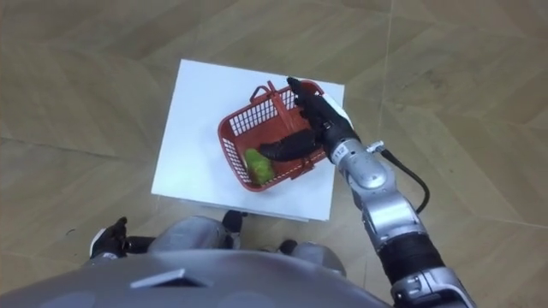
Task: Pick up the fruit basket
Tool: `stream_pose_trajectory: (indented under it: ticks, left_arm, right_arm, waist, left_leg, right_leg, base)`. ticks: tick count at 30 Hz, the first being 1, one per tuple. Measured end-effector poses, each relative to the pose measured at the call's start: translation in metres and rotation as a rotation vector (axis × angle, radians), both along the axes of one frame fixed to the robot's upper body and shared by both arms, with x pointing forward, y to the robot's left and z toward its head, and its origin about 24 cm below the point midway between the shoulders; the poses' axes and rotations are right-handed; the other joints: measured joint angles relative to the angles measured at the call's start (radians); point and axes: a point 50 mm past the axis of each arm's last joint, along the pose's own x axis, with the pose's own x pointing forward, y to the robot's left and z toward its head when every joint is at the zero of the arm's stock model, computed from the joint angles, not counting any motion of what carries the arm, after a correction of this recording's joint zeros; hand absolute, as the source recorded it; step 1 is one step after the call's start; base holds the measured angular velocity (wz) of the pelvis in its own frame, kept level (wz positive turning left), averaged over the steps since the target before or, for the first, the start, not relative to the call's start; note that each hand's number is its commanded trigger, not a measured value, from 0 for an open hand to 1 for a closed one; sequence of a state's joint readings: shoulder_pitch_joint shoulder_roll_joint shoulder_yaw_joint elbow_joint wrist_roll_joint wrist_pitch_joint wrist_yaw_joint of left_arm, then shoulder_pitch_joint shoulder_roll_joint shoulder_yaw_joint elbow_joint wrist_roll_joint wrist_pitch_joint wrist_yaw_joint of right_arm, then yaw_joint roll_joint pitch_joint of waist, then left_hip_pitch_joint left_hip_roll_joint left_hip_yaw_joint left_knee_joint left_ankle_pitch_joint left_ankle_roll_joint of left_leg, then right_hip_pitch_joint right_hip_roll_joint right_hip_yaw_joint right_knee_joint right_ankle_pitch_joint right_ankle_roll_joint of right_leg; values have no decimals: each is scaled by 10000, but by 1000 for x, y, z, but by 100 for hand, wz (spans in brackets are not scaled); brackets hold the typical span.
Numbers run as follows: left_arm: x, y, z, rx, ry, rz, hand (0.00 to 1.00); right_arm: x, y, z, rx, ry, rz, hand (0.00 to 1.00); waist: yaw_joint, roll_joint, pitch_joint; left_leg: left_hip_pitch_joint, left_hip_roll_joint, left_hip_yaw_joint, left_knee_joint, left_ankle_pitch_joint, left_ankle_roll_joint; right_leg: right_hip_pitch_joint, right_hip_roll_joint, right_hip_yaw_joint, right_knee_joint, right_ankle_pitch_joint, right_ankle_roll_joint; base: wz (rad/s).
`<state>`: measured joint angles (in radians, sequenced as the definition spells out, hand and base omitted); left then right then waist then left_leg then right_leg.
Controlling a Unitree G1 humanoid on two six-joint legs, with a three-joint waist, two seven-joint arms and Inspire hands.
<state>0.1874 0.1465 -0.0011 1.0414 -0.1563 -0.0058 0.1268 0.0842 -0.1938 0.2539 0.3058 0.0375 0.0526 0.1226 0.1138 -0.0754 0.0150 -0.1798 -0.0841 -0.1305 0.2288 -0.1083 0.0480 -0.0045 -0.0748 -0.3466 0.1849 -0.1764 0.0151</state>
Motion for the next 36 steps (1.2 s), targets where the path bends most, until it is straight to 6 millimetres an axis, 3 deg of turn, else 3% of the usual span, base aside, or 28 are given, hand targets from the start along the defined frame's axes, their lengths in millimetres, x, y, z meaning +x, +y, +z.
stream_pose_trajectory:
  ticks: [8, 16, 22, 29, 36]
  left_arm:
    - [0, -2, -1, -107, -66, 301, 0]
    - [0, -2, 0, -97, -132, 346, 0]
    - [-2, 0, 2, -29, -241, 420, 0]
    - [-6, 3, 3, 96, -379, 496, 0]
    - [-10, 4, 3, 375, -256, 340, 0]
  right_arm:
    - [-3, -12, -1, -160, -13, -697, 0]
    - [-5, -22, 0, -352, -183, -1286, 0]
    - [-6, -37, 10, -607, -831, -2712, 0]
    - [-7, -68, 26, -62, -2047, -5434, 0]
    - [-28, -89, -1, -318, -890, -7251, 0]
  waist:
    - [-13, 111, -80]
    - [-349, 206, -141]
    - [-365, 221, -144]
    - [-820, 215, -132]
    - [-902, 211, -119]
  left_leg:
    - [162, 6, 68, 26, 0, 1]
    - [189, -80, 56, 90, 0, 4]
    - [369, -86, 223, -3, -28, 55]
    - [902, -67, 248, -382, -29, 54]
    - [1031, -59, 309, -456, -30, 53]
  right_leg:
    - [163, -12, 48, 1, -8, 13]
    - [218, -84, 70, 5, -183, 45]
    - [242, -105, 370, 6, -187, 64]
    - [573, -117, 447, 2, -217, 114]
    - [658, -116, 456, -16, -218, 115]
  base:
    - [-1]
    - [0]
    - [-10]
    - [-1]
    - [-3]
